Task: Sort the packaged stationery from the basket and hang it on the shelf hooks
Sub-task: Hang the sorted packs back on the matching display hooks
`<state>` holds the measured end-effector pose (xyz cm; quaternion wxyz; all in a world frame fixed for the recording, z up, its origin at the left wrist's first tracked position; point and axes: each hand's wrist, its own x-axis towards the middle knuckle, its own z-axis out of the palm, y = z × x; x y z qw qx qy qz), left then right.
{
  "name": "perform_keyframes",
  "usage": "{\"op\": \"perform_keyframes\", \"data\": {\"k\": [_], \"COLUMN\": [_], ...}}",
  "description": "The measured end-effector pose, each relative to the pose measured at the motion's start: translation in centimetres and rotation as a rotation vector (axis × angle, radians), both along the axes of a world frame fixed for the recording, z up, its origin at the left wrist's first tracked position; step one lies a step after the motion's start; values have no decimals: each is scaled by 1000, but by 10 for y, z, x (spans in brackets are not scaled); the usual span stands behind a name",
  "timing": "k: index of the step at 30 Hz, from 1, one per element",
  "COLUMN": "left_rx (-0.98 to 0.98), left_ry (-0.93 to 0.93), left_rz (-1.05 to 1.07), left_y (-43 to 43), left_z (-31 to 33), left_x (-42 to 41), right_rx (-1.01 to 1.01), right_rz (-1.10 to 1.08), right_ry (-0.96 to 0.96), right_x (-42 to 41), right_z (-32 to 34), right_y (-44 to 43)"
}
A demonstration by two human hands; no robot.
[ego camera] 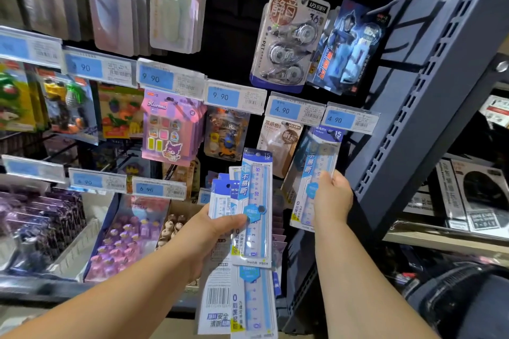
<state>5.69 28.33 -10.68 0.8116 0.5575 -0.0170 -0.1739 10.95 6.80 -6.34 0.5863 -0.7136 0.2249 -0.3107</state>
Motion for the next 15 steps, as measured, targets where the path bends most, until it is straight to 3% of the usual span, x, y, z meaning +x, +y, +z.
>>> {"op": "perform_keyframes", "data": {"k": [5,8,10,12,15], "left_rx": [4,3,1,-5,-24], "left_ry": [-5,-8,-8,-2,-20], "left_rz": [5,13,11,14,29], "left_y": [0,-1,2,6,9], "left_z": [3,6,6,5,6], "left_x": [3,1,-1,-1,-2], "right_rx": [38,-155,-337,-415,-347], "right_rz": [-133,-137,-120,91,528], "right_ry": [156,268,228,188,295], "right_x": [5,-1,-10,-18,-28], "right_z": [8,10,14,17,12], "right_y": [0,11,23,38,62]}}
